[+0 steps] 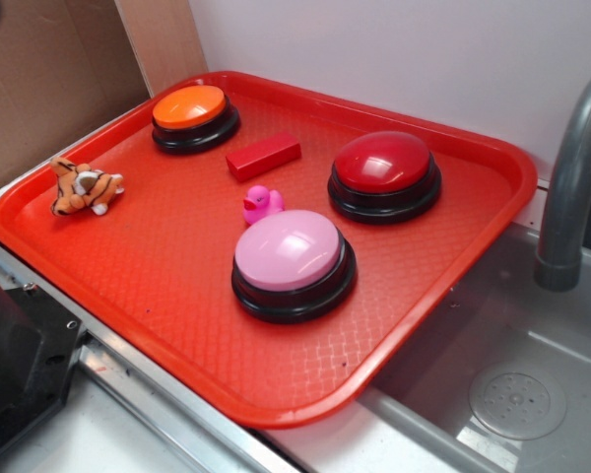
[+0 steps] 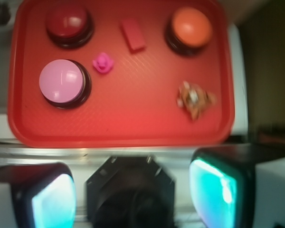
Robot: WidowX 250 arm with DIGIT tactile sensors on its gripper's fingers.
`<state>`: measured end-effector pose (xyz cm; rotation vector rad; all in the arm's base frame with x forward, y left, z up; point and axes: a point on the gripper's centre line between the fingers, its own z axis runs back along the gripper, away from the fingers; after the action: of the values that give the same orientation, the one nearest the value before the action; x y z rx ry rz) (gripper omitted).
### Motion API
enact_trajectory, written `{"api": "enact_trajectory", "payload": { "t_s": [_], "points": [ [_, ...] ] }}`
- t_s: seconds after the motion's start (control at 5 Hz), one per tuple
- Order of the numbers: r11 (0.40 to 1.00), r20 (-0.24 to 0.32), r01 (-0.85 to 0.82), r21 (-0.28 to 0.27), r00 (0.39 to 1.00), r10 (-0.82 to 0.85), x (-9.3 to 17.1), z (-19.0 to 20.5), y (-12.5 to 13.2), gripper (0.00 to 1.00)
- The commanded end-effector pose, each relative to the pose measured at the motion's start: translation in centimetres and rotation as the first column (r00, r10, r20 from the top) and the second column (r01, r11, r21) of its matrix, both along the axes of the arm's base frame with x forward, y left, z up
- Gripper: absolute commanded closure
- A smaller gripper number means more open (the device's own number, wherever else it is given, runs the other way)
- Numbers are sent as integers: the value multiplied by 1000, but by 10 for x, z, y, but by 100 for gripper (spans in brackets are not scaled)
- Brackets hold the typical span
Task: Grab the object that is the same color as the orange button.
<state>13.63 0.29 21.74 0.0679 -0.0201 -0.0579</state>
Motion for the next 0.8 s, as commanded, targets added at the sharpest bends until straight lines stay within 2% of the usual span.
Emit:
{"api": "enact_trajectory", "payload": {
  "t_s": [0.0, 0.2, 0.6],
  "points": [
    [987, -60, 144, 76, 988, -140, 66, -35, 58, 0],
    [968, -111, 236, 92, 968, -225, 74, -55, 72, 0],
    [930, -179, 367, 35, 918, -355, 44, -85, 109, 0]
  ]
}}
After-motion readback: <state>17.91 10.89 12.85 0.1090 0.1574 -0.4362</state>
